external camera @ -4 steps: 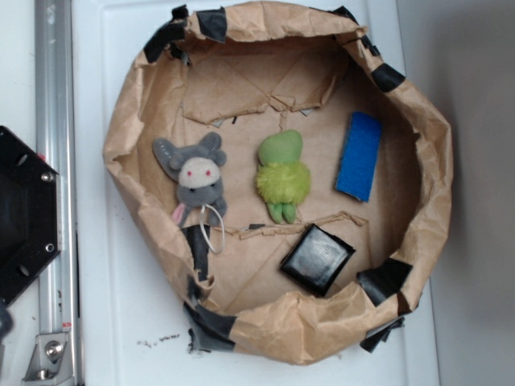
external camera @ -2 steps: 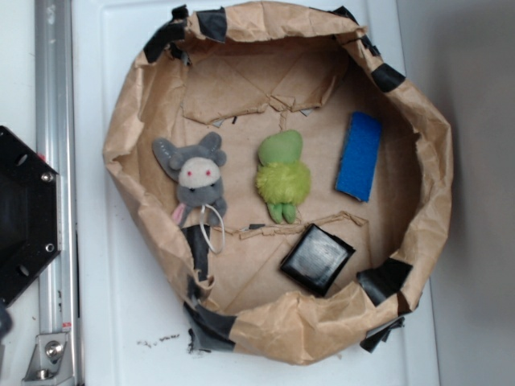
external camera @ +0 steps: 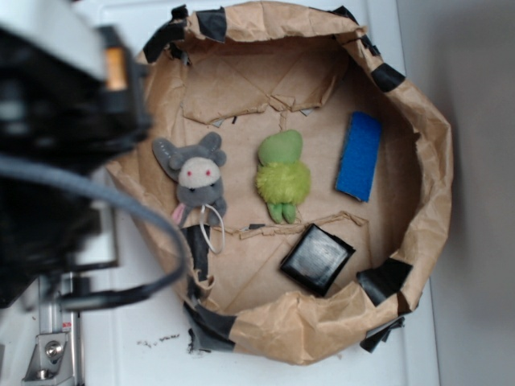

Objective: Grab the black box.

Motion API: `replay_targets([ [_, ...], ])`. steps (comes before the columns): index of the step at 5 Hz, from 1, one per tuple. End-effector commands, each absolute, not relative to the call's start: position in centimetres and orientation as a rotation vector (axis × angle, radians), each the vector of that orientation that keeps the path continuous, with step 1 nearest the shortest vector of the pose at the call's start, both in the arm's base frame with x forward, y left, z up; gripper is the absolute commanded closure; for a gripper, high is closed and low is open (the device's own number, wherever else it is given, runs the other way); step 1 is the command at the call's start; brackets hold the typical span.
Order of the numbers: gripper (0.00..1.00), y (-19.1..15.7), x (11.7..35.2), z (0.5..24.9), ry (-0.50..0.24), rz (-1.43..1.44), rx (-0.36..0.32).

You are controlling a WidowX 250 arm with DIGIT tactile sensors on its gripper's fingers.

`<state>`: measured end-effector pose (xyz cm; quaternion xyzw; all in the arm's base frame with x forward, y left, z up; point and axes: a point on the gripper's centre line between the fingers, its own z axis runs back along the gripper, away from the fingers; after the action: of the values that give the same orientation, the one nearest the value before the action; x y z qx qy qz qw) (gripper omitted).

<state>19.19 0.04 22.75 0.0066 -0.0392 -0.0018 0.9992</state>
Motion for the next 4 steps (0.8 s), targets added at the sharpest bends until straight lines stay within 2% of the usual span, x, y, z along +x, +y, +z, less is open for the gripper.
replay_targets([
  [1, 0.0, 0.0, 24.5, 20.0, -0.119, -0.2, -0.002],
  [3, 0.0, -0.6, 26.8, 16.5, -0.213, -0.392, -0.082],
  [4, 0.0, -1.3, 26.6, 14.4, -0.194, -0.473, -0.073],
])
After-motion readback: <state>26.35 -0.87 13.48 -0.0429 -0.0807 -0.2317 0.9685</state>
